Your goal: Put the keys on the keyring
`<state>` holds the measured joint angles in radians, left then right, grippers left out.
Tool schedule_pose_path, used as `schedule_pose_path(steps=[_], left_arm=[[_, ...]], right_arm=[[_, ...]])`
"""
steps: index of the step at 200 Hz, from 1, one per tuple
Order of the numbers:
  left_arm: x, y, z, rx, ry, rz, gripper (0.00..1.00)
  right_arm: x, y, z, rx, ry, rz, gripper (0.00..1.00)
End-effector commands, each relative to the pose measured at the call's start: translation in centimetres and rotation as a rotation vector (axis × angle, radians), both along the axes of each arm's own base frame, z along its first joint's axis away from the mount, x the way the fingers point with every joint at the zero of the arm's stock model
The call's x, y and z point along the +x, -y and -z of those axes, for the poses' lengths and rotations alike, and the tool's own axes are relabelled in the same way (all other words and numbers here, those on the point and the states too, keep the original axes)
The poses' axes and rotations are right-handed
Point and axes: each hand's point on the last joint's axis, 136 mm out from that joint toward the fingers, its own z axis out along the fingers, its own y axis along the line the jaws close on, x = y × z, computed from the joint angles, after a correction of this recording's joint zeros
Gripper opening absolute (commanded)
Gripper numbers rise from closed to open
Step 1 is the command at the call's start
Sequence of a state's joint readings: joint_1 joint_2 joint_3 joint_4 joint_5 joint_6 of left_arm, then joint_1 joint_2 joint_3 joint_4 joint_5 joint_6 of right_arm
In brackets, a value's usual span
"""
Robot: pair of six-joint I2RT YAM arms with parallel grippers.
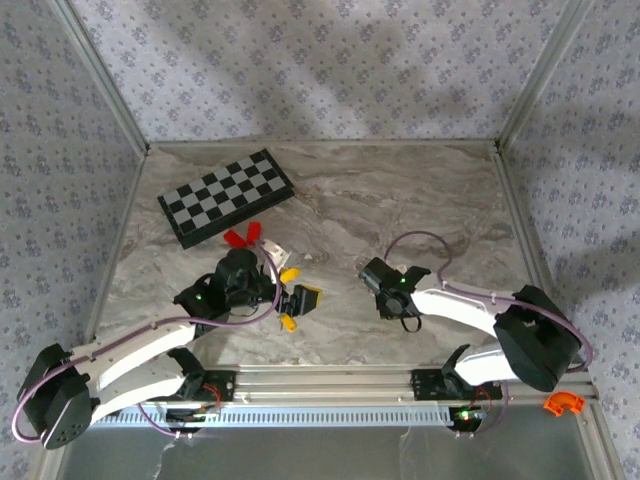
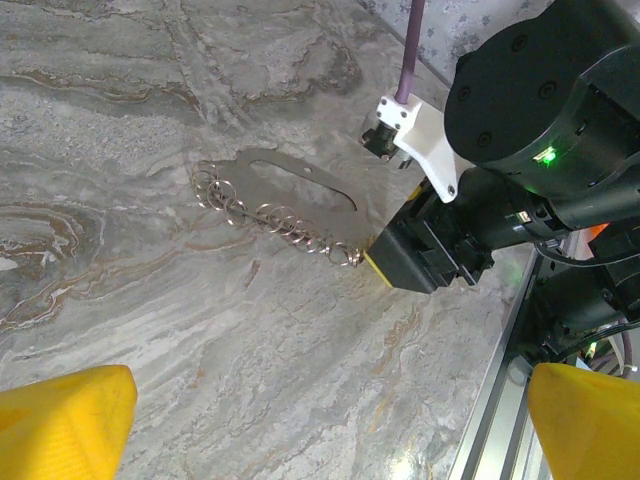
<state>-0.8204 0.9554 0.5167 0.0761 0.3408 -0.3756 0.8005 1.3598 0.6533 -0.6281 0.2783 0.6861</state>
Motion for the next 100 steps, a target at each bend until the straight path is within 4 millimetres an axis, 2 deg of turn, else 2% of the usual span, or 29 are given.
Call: schedule_pose_path(steps=[1,60,100], left_arm=[[-0.1,0.2,-1.2,-0.031,0.036,0.013,1.0],[-0.2,0.2,-1.4,-0.038,0.04,0.012,1.0],[0.0,-0.3,-2.4,-0.058,0.072,-0.01,1.0]], right_arm=[[0.2,0.5,-0.5,-0.079,0.004,-0.024,0.38],[0.1,0.7,-0.7,-0.182,-0.008,-0.06,0.29],[0.1,0.6,-0.9,-0.218,-0.018,-0.072,0.26]])
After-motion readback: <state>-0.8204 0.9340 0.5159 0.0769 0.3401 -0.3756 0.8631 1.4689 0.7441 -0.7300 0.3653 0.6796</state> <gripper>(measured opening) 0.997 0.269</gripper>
